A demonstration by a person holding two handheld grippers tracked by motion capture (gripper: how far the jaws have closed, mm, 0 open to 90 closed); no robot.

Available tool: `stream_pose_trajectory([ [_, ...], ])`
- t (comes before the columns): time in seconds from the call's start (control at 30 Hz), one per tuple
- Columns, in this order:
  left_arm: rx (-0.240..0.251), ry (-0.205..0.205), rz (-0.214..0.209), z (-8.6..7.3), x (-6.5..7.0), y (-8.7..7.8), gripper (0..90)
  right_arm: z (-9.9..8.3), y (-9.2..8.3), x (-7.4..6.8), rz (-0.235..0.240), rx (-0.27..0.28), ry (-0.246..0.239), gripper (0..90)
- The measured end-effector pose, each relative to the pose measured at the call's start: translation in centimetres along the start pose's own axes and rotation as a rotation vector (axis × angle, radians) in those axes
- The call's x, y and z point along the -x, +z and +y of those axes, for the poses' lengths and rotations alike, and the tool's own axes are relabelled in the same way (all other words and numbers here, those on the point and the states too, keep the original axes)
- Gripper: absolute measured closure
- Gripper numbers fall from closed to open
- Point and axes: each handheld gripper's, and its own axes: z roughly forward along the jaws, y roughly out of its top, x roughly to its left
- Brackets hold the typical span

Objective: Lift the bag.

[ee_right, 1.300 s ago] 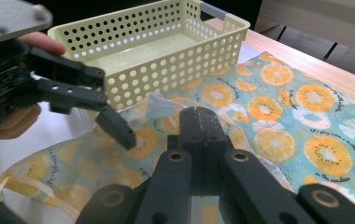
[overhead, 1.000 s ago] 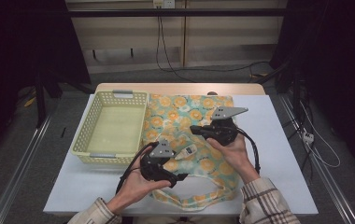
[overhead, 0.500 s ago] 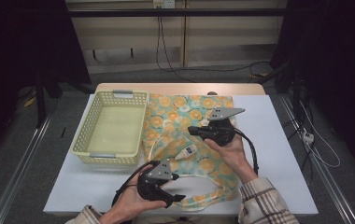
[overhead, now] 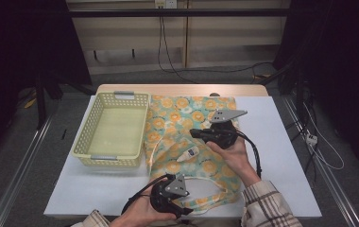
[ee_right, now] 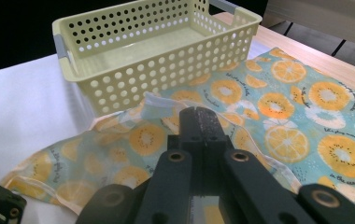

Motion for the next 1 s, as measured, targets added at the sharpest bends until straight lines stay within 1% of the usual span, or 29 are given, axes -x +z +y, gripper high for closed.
stream_pose_trajectory([
  [0.03,-0.023,0.01,0.026,0.0,0.2,-0.1,45.2,0.0,0.0,0.0,0.002,0.0,0.001,90.0],
  [0.07,-0.03,0.014,0.024,0.0,0.2,-0.2,44.2,0.0,0.0,-0.1,0.004,0.0,-0.001,90.0],
  [0.1,-0.006,0.01,0.023,0.0,0.1,0.0,48.1,0.0,0.0,-0.1,0.006,0.0,-0.002,90.0],
  [0.13,-0.046,0.014,0.052,0.3,0.2,-0.2,51.0,0.0,0.0,-0.1,0.008,0.0,-0.002,90.0],
  [0.17,-0.048,0.017,0.046,0.3,0.1,-0.2,51.6,0.0,0.0,-0.1,0.008,0.0,0.0,90.0],
  [0.23,-0.045,0.018,0.054,0.2,0.0,-0.2,55.0,-0.1,0.1,0.0,0.007,-0.004,0.003,90.0],
  [0.27,-0.016,0.009,0.026,0.1,-0.1,-0.1,56.8,-0.1,0.1,-0.1,0.006,-0.005,0.002,90.0],
  [0.3,-0.057,0.021,0.064,0.3,0.0,-0.4,58.9,0.0,0.1,-0.1,0.005,-0.004,0.0,90.0],
  [0.33,-0.058,0.02,0.064,0.2,0.1,-0.5,63.4,0.0,0.1,-0.1,0.005,-0.003,0.0,90.0],
  [0.37,-0.018,0.015,0.037,0.0,0.0,-0.3,76.3,0.0,0.1,-0.1,0.005,-0.003,-0.001,90.0],
  [0.4,-0.021,0.005,0.027,0.0,-0.1,-0.4,78.7,0.0,0.0,-0.2,0.006,-0.003,-0.001,90.0],
  [0.43,-0.053,0.005,0.052,0.0,-0.1,-0.6,80.2,0.0,0.0,-0.2,0.007,-0.003,-0.001,90.0],
  [0.47,-0.045,0.001,0.028,0.0,-0.1,-0.6,85.3,0.0,0.0,-0.2,0.006,-0.002,0.0,90.0],
  [0.5,-0.029,-0.007,0.01,-0.1,-0.2,-0.5,88.3,0.0,0.0,-0.1,0.005,-0.003,0.001,90.0],
  [0.53,-0.054,-0.018,0.035,0.0,0.0,-0.7,89.5,0.0,0.0,-0.1,0.005,-0.002,0.001,90.0],
  [0.57,-0.026,-0.038,-0.006,-0.1,-0.3,-0.6,90.0,0.0,0.0,0.0,0.005,-0.003,0.0,90.0],
  [0.63,-0.005,-0.055,0.006,-0.3,-0.6,-1.0,90.0,0.0,0.0,0.0,0.004,0.002,0.004,90.0],
  [0.67,-0.014,-0.065,0.043,-0.2,-0.8,-1.6,90.0,0.1,0.0,0.0,0.004,0.003,0.003,90.0],
  [0.7,0.042,-0.087,0.021,-0.4,-1.2,-2.0,90.0,0.1,-0.1,0.0,0.002,0.006,0.003,90.0],
  [0.73,0.043,-0.094,0.044,-0.3,-1.4,-2.8,90.0,0.1,-0.2,0.0,0.002,0.01,0.006,90.0],
  [0.77,0.076,-0.102,0.044,-0.3,-1.6,-3.3,90.0,0.2,-0.2,0.0,0.002,0.011,0.003,90.0],
  [0.8,0.083,-0.1,0.082,-0.2,-1.8,-4.0,90.0,0.2,-0.3,0.1,0.002,0.013,0.002,90.0],
  [0.83,0.105,-0.105,0.091,-0.1,-1.9,-4.6,90.0,0.3,-0.4,0.1,0.002,0.018,0.005,90.0],
  [0.87,0.138,-0.105,0.079,-0.1,-2.0,-5.1,90.0,0.4,-0.5,0.1,0.0,0.02,0.003,90.0],
  [0.93,0.183,-0.103,0.098,0.2,-2.1,-6.1,90.0,0.6,-0.7,0.2,-0.003,0.032,0.004,90.0],
  [0.97,0.191,-0.09,0.103,0.4,-2.2,-6.7,90.0,0.8,-0.8,0.2,-0.006,0.034,0.004,90.0],
  [1.0,0.222,-0.102,0.108,0.5,-2.1,-7.2,90.0,0.9,-0.9,0.2,-0.007,0.04,0.002,90.0],
])
